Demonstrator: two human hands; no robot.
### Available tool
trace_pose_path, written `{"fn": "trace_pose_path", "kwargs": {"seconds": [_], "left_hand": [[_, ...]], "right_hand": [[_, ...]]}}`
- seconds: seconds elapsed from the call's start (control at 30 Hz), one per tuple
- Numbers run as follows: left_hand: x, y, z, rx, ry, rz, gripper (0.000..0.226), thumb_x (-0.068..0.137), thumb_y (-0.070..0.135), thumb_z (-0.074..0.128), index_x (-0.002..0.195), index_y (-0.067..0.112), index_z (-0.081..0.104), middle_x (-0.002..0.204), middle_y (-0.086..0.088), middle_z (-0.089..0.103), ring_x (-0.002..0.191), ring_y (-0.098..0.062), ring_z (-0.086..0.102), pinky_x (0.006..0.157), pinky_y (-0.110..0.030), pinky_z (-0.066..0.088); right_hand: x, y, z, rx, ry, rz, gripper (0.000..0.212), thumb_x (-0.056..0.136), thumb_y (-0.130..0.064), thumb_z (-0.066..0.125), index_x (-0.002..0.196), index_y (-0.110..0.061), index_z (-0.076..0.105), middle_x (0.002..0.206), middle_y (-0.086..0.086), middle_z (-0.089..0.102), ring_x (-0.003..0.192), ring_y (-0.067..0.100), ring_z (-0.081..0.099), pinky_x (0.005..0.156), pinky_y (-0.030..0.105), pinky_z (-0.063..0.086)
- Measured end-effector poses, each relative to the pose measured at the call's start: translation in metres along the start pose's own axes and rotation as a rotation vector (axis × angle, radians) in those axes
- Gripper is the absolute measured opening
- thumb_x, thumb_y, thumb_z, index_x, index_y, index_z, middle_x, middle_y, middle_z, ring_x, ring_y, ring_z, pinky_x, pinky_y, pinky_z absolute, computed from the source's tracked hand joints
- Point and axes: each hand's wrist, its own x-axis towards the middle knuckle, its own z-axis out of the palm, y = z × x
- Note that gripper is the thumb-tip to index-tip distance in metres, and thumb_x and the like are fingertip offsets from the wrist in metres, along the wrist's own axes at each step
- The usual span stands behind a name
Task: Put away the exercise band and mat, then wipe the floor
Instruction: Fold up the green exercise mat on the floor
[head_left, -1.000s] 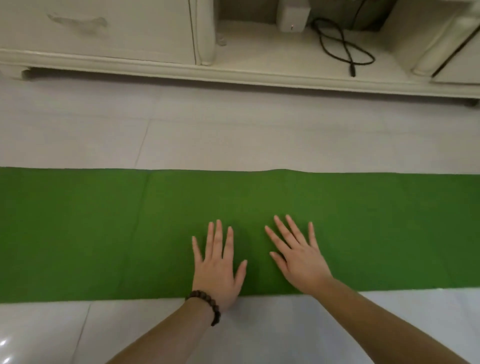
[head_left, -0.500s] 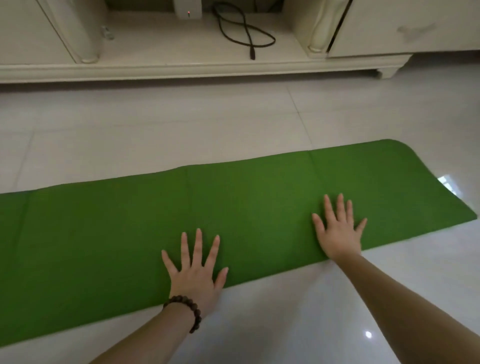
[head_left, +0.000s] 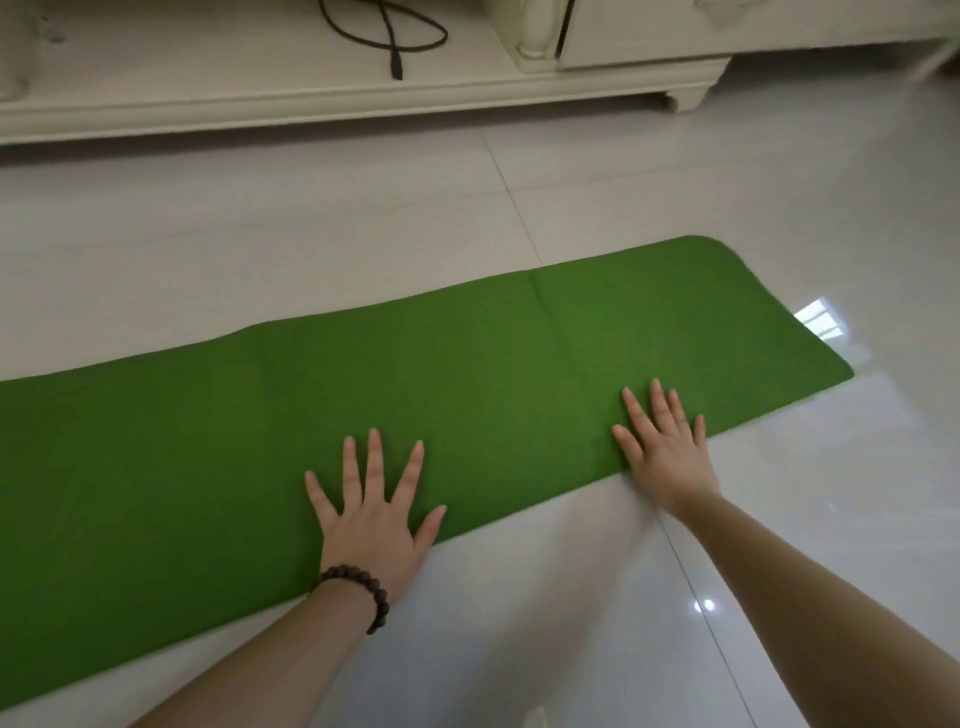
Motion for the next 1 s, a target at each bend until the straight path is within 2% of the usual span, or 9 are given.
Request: {"fn": "trace_pose_path", "kwargs": {"seconds": [0.13,0.27,0.37,0.47,0.6,0.67,0.73,0.9,1.0], "left_hand": [[-0.001,0.001,0.0,0.031,0.019,-0.006,0.076,0.084,0.072,-0.009,0.15,0.037,0.004,0.159,-0.011,0.001,0.146,-0.035,-0.005,0.108,-0.07,-0.001],[0.0,0.0,-0.001,0.017,0.015,-0.006,0.078,0.081,0.074,-0.014,0.149,0.039,-0.001,0.157,-0.008,-0.01,0.146,-0.032,-0.013,0.108,-0.068,-0.006],[0.0,-0.001,-0.003,-0.001,-0.023,0.004,0.081,0.074,0.077,-0.023,0.146,0.041,-0.013,0.155,-0.006,-0.021,0.144,-0.03,-0.022,0.108,-0.068,-0.009],[0.0,-0.002,-0.011,-0.014,-0.078,0.017,0.081,0.064,0.079,-0.028,0.138,0.045,-0.028,0.149,-0.005,-0.035,0.14,-0.029,-0.032,0.107,-0.067,-0.013],[0.002,-0.017,-0.021,-0.052,-0.184,0.1,0.085,0.061,0.087,-0.005,0.132,0.05,-0.033,0.144,0.0,-0.046,0.136,-0.025,-0.039,0.108,-0.062,-0.016],[-0.003,-0.034,-0.024,-0.034,-0.178,0.188,0.092,0.06,0.094,0.001,0.136,0.05,-0.026,0.149,0.002,-0.039,0.137,-0.021,-0.036,0.112,-0.056,-0.016],[-0.013,-0.056,-0.026,0.048,-0.133,0.258,0.096,0.059,0.094,-0.005,0.141,0.046,-0.021,0.154,0.002,-0.029,0.139,-0.018,-0.032,0.113,-0.053,-0.016],[-0.051,-0.106,-0.022,0.046,-0.143,0.084,0.095,0.063,0.091,0.002,0.139,0.043,-0.028,0.149,0.005,-0.036,0.14,-0.021,-0.031,0.112,-0.058,-0.012],[-0.064,-0.125,-0.021,-0.016,-0.13,0.028,0.1,0.06,0.091,0.0,0.14,0.038,-0.028,0.152,0.007,-0.029,0.14,-0.017,-0.026,0.115,-0.055,-0.009]], "right_hand": [[0.008,0.03,-0.028,0.66,0.279,0.516,0.083,0.091,-0.041,0.057,0.151,-0.011,0.008,0.158,0.014,0.006,0.145,0.03,0.011,0.118,0.04,0.012],[0.026,0.035,-0.043,1.307,0.453,0.769,0.064,0.081,-0.03,0.071,0.136,-0.012,0.044,0.132,0.004,0.054,0.12,0.026,0.052,0.106,0.04,0.04],[0.03,0.036,-0.051,1.51,0.461,0.811,0.048,0.084,-0.023,0.07,0.126,-0.01,0.051,0.121,0.003,0.06,0.105,0.024,0.058,0.094,0.038,0.049],[0.029,0.031,-0.071,1.669,0.424,0.698,0.041,0.089,-0.007,0.062,0.128,-0.013,0.05,0.118,0.002,0.059,0.106,0.024,0.058,0.086,0.036,0.049],[0.02,0.019,-0.103,1.659,0.382,0.437,0.049,0.085,0.013,0.049,0.128,-0.012,0.048,0.115,0.006,0.061,0.107,0.03,0.059,0.088,0.042,0.051],[0.009,0.004,-0.115,1.608,0.363,0.332,0.052,0.084,0.013,0.047,0.13,-0.011,0.046,0.113,0.003,0.061,0.105,0.028,0.059,0.088,0.04,0.051],[-0.006,-0.018,-0.126,1.535,0.36,0.232,0.051,0.086,0.009,0.049,0.131,-0.014,0.043,0.113,-0.003,0.06,0.107,0.024,0.058,0.092,0.037,0.049],[-0.044,-0.076,-0.13,1.327,0.29,0.044,0.039,0.094,-0.003,0.048,0.129,-0.019,0.049,0.116,-0.007,0.061,0.108,0.016,0.058,0.094,0.032,0.046],[-0.067,-0.111,-0.109,1.05,0.244,-0.144,0.044,0.095,-0.008,0.048,0.134,-0.029,0.047,0.122,-0.01,0.057,0.115,0.011,0.052,0.097,0.027,0.04]]}}
